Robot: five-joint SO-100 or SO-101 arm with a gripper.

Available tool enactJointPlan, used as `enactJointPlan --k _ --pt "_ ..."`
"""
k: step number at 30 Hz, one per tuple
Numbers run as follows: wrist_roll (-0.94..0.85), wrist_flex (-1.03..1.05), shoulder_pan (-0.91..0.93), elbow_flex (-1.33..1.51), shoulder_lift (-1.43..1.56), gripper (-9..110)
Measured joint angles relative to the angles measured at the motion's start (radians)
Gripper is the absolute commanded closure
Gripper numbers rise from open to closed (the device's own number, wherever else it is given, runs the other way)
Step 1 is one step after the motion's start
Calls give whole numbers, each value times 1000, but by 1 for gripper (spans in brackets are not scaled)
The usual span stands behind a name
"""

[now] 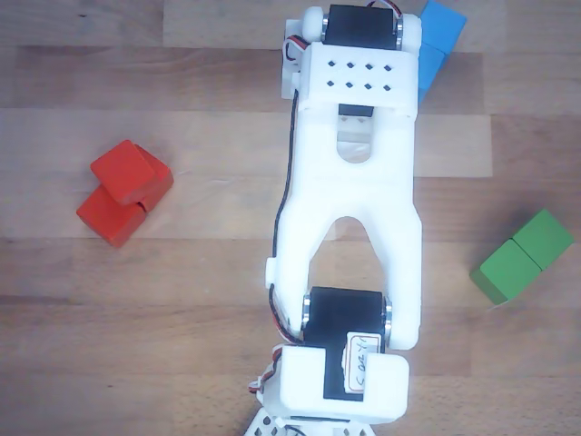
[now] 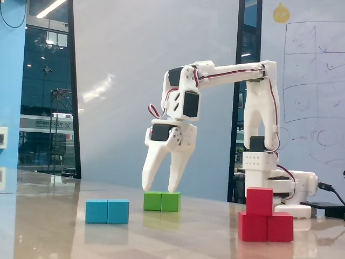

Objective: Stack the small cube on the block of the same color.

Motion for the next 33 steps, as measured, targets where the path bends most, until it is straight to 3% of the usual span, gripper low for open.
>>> enactJointPlan --k 8,16,24,33 --pt "0 -12 0 192 218 77" --pt "0 -213 0 583 557 102" --pt "20 -287 0 819 813 102" --pt "233 -284 0 1094 1175 101"
